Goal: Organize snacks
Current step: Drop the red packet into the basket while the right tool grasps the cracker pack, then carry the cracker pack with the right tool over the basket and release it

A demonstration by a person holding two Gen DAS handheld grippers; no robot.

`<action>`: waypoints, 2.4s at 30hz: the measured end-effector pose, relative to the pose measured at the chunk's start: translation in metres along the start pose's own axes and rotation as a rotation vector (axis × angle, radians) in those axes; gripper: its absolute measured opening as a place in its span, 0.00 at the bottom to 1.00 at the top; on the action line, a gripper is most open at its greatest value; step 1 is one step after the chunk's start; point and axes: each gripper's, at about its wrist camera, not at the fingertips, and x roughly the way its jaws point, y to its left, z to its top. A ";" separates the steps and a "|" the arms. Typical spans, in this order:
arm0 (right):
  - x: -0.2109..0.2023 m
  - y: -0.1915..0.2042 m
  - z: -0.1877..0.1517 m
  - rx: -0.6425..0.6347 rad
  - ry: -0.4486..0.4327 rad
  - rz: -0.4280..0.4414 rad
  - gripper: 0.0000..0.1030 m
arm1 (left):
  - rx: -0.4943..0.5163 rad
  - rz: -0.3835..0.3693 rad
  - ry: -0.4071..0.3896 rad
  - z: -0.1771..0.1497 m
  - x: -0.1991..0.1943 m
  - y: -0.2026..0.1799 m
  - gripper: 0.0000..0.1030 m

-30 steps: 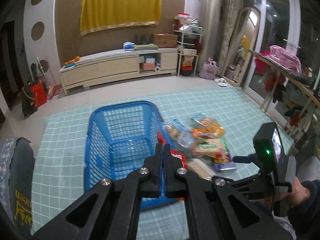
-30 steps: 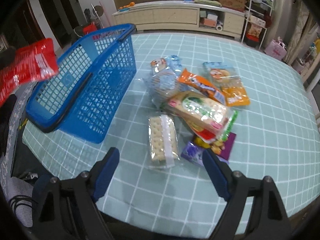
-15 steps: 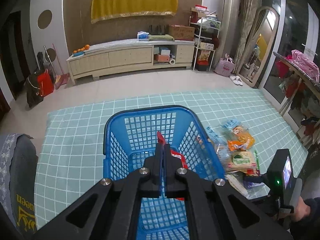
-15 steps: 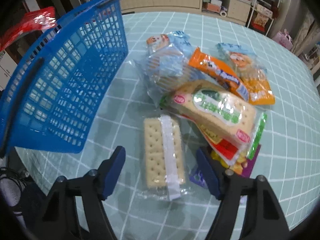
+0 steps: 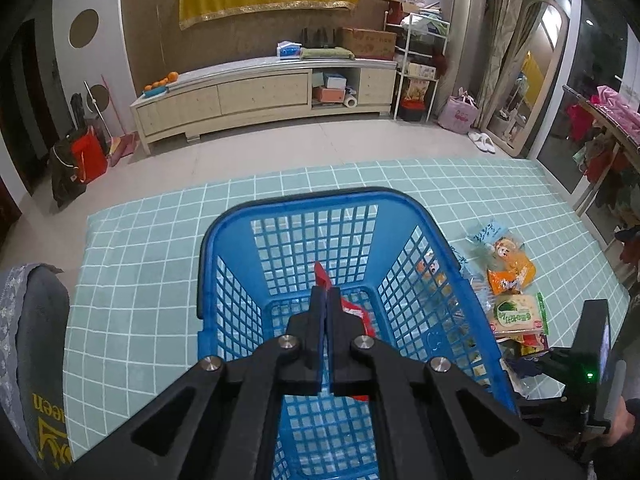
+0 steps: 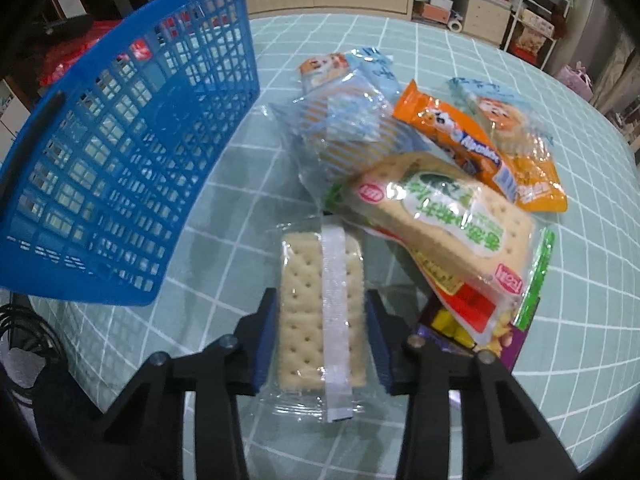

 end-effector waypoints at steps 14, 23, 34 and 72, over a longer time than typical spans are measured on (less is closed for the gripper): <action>-0.046 0.009 -0.009 0.001 -0.039 0.004 0.45 | 0.036 0.009 -0.020 -0.013 -0.016 -0.001 0.41; -0.097 0.017 -0.008 0.002 -0.110 -0.008 0.45 | 0.009 -0.014 -0.044 -0.024 -0.053 0.001 0.56; -0.141 0.048 0.017 -0.025 -0.207 -0.012 0.45 | 0.054 -0.006 -0.068 -0.043 -0.090 0.002 0.62; -0.097 0.136 0.070 0.078 -0.133 -0.075 0.73 | -0.001 -0.067 -0.006 -0.063 -0.081 0.056 0.62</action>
